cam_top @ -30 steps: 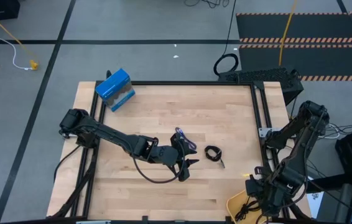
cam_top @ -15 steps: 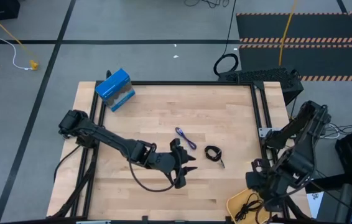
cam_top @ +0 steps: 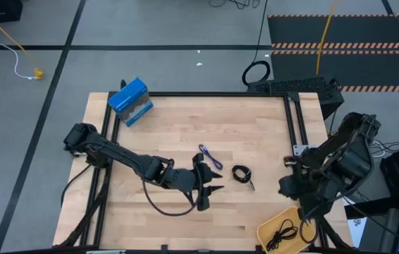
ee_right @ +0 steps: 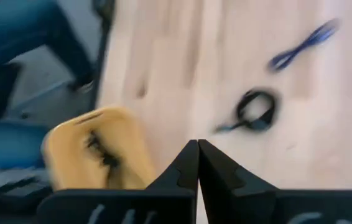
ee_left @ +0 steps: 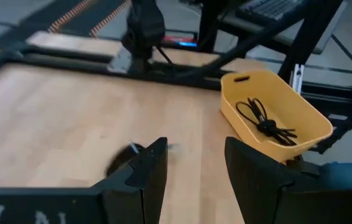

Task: Pick and place USB-C Cables
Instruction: Put the black charger cable into the yellow bin

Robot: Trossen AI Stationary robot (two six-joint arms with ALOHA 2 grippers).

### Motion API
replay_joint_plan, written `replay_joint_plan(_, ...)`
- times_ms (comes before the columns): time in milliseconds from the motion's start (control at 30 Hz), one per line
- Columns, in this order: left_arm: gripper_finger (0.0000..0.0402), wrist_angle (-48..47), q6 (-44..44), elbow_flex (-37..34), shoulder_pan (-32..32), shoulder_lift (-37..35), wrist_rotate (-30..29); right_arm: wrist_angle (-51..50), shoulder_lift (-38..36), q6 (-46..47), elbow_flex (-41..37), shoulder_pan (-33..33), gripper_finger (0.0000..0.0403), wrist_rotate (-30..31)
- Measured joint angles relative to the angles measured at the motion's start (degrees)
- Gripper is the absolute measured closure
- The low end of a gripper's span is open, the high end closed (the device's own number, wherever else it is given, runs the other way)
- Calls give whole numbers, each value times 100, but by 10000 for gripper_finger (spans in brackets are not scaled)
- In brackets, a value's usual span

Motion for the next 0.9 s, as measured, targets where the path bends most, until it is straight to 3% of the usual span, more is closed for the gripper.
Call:
replay_joint_plan(167,241,-127,477,0,-184,-288,-446,229,-331,107,-402,253,403,1801)
replay_joint_plan(267,241,-183,633,0,-356,-358,-732,730,-528,-56,-798,348,403,2383)
replay_joint_plan(667,241,-354,952,-2,-663,-559,-1456,3275,-1391,-686,-3031,378,403,2485)
replay_joint_plan(900,241,-872,438,0,-940,-549,-1677,5100,-2022,-1292,-4355,380,403,2438)
